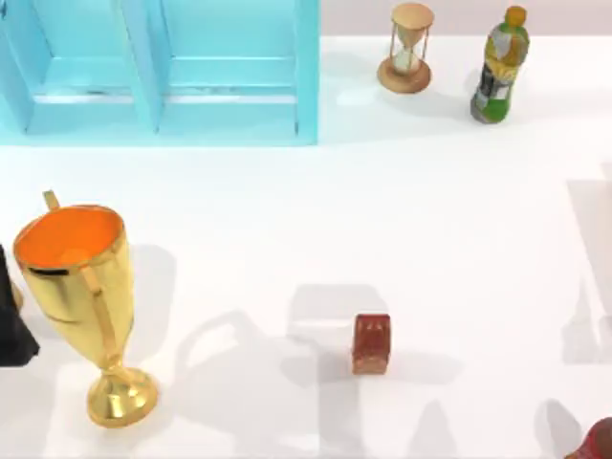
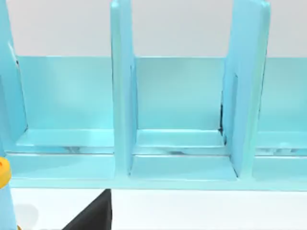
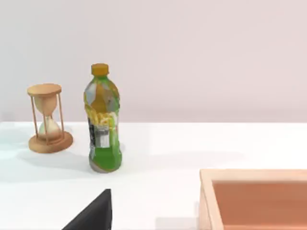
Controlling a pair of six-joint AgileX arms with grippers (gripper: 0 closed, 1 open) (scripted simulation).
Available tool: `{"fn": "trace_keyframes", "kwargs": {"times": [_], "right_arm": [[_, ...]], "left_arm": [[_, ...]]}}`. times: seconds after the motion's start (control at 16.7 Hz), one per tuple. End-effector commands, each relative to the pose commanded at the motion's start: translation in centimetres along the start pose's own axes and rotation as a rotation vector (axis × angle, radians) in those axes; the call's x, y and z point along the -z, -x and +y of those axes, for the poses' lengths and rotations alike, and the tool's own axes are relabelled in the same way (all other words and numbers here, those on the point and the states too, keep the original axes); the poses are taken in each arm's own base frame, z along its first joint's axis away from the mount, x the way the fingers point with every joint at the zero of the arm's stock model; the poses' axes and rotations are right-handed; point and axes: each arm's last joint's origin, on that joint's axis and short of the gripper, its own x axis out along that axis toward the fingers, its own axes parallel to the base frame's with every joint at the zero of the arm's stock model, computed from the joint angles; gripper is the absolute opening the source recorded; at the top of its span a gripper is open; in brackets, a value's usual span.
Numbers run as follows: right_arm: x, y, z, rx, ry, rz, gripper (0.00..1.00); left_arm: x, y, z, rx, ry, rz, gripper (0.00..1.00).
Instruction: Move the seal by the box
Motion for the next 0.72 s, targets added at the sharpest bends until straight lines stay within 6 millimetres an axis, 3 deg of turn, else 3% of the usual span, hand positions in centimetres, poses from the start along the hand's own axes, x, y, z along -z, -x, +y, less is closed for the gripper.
{"fn": "trace_keyframes", "kwargs": {"times": [0.36, 0.72], "right_arm": [[-1.5, -0.2, 0.9, -0.082, -0.057, 0.086, 1.0], [-7.9, -2.6, 4.8, -0.266, -0.206, 0.457, 1.0]], "left_arm": [[0.0, 0.0, 0.0, 0.0, 0.0, 0.0, 1.0], [0.0, 0.0, 0.0, 0.0, 0.0, 0.0, 1.0]]}}
